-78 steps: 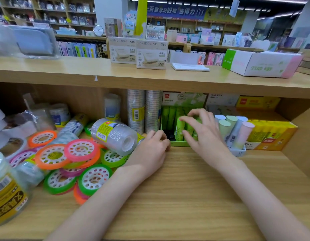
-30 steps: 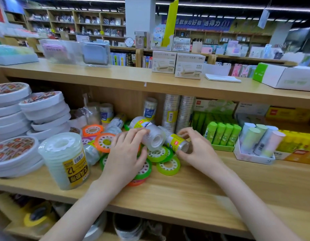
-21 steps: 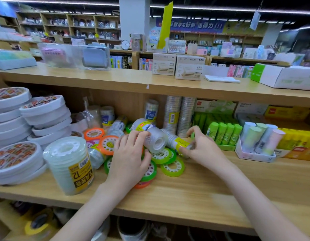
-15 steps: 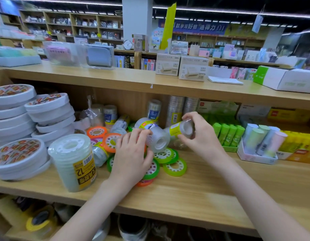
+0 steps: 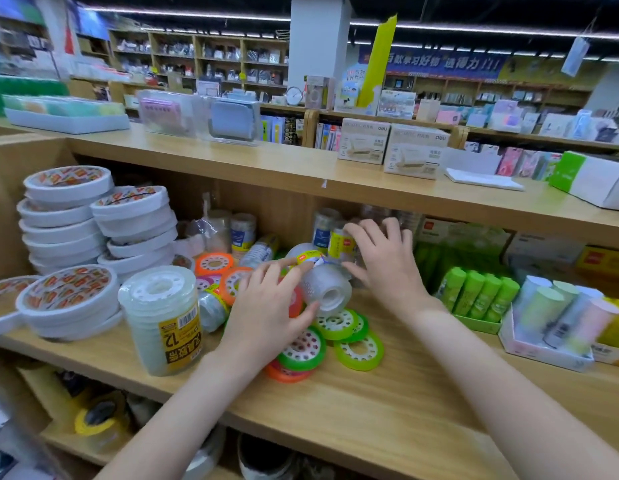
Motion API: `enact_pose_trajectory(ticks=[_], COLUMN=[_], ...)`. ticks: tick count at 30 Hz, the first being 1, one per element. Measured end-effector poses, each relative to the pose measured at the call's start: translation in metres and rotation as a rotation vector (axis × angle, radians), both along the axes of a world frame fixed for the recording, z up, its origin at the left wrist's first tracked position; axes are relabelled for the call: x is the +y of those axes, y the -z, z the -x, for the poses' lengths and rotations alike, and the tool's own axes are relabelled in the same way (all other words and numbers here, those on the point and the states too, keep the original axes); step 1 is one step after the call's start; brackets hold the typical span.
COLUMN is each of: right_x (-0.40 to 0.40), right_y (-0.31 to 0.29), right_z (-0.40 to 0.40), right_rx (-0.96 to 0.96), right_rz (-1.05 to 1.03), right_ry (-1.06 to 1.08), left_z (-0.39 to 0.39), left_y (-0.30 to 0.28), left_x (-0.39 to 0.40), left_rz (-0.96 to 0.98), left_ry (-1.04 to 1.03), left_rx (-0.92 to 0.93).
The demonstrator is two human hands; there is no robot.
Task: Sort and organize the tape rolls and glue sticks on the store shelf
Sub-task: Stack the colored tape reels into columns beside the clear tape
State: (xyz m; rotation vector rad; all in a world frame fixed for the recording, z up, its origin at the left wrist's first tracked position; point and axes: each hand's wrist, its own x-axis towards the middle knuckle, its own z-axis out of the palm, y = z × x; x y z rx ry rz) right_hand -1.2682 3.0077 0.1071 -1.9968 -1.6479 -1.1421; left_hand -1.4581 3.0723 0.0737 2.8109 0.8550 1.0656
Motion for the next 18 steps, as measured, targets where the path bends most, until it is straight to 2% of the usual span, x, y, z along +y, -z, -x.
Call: enact_pose_trajectory(ticks=[13, 16, 18], right_x=[0.006, 0.004, 0.000], right_y=[0.032, 0.025, 0.020], right_z=[-0.002, 0.000, -0.001], right_rx=[-0.026, 0.011, 0.049], right_rz=[-0.080, -0.045, -0.043], right_ry=[0.124, 0.115, 0.025], left_z=[0.004, 0.005, 0.007], left_y=[0.004, 0.003, 0.002], left_x=[-0.004, -0.004, -0.004], left_rz=[-0.010, 0.011, 0.022], left_ry=[-0.077, -0.049, -0.025], left_rx=[-0.003, -0.006, -0.019])
